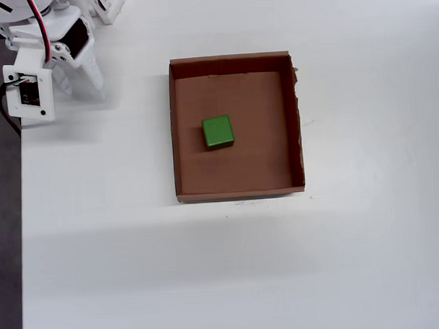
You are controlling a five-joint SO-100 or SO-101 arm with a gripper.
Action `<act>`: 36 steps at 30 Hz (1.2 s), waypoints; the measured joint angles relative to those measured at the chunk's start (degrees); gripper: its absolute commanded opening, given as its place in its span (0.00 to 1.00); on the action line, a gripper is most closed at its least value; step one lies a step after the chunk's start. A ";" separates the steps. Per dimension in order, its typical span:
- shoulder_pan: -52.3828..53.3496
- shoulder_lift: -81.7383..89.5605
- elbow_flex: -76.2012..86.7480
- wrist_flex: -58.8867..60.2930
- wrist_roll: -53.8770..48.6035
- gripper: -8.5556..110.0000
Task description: Grasp a green cube and put it in a box.
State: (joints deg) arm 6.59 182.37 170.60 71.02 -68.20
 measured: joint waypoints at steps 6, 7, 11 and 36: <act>0.00 0.00 0.00 0.00 0.70 0.25; 0.00 0.00 0.00 0.00 0.79 0.25; 0.00 0.00 0.00 0.00 0.97 0.25; 0.00 0.00 0.00 0.00 0.97 0.25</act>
